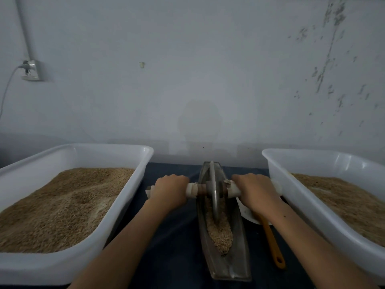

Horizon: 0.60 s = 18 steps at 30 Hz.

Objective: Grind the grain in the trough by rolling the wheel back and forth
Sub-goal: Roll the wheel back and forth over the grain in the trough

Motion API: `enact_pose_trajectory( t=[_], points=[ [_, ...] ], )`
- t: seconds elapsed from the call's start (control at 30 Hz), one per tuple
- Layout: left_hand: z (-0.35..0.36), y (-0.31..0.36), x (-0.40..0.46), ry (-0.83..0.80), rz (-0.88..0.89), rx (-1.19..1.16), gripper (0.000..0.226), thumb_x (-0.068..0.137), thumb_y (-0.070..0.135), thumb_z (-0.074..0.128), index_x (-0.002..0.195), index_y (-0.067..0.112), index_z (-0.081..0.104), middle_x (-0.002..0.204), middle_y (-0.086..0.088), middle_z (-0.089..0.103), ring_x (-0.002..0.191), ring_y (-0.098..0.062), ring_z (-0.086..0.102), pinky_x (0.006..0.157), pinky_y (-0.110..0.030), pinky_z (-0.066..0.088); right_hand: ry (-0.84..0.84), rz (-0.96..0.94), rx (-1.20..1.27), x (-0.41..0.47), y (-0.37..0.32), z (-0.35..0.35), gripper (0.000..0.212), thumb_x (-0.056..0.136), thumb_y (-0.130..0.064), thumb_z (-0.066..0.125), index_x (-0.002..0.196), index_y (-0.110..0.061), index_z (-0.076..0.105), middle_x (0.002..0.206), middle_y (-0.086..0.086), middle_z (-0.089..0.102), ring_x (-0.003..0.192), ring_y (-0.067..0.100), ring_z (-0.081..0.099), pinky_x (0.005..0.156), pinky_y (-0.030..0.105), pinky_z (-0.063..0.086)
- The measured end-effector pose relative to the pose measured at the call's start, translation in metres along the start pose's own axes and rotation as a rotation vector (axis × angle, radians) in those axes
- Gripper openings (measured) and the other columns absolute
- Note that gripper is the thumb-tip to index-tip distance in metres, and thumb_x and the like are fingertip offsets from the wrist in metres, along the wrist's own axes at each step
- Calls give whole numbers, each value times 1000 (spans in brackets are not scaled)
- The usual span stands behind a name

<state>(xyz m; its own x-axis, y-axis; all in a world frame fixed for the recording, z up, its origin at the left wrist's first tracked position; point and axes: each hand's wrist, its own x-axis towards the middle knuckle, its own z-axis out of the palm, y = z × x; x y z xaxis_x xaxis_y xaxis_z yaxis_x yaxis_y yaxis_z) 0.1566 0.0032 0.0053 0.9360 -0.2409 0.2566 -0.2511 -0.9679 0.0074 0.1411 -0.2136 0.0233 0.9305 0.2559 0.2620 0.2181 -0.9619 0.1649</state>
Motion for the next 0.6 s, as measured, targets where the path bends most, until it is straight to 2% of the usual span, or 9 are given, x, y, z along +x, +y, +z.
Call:
enact_pose_trajectory(
  t=[0.17, 0.27, 0.37, 0.5, 0.6],
  points=[
    [-5, 0, 0, -154, -12, -1, 23, 83, 25, 64, 105, 19, 58, 98, 0, 63, 83, -15, 55, 73, -29, 43, -93, 9, 5, 1, 1, -5, 21, 88, -14, 57, 106, -24, 56, 107, 1, 64, 98, 20, 60, 79, 31, 45],
    [-12, 1, 0, -316, -20, -3, 32, 81, 25, 69, 109, 16, 58, 100, -2, 62, 89, -19, 59, 79, -32, 48, -226, -22, 3, 0, 4, -10, 27, 86, -17, 60, 112, -23, 59, 106, 2, 63, 95, 20, 60, 72, 29, 42],
    [-17, 2, 1, -418, -10, -32, 36, 80, 24, 70, 112, 13, 58, 97, -3, 62, 90, -20, 60, 85, -34, 50, -368, -27, 62, -2, 7, -15, 37, 84, -20, 65, 121, -21, 58, 106, 3, 63, 93, 18, 61, 74, 28, 45],
    [-17, 3, 1, -412, -7, -26, 33, 80, 25, 70, 109, 15, 58, 92, 0, 58, 85, -18, 57, 82, -32, 49, -394, -19, 93, -1, 7, -14, 39, 84, -19, 65, 122, -21, 57, 106, 2, 64, 93, 17, 61, 78, 28, 48],
    [-14, 2, 1, -282, 19, -4, 23, 81, 24, 68, 102, 18, 59, 93, 0, 62, 82, -16, 57, 75, -30, 46, -336, 1, 81, 1, 8, -8, 31, 85, -18, 64, 115, -22, 60, 102, 1, 64, 90, 17, 61, 78, 30, 49]
  ],
)
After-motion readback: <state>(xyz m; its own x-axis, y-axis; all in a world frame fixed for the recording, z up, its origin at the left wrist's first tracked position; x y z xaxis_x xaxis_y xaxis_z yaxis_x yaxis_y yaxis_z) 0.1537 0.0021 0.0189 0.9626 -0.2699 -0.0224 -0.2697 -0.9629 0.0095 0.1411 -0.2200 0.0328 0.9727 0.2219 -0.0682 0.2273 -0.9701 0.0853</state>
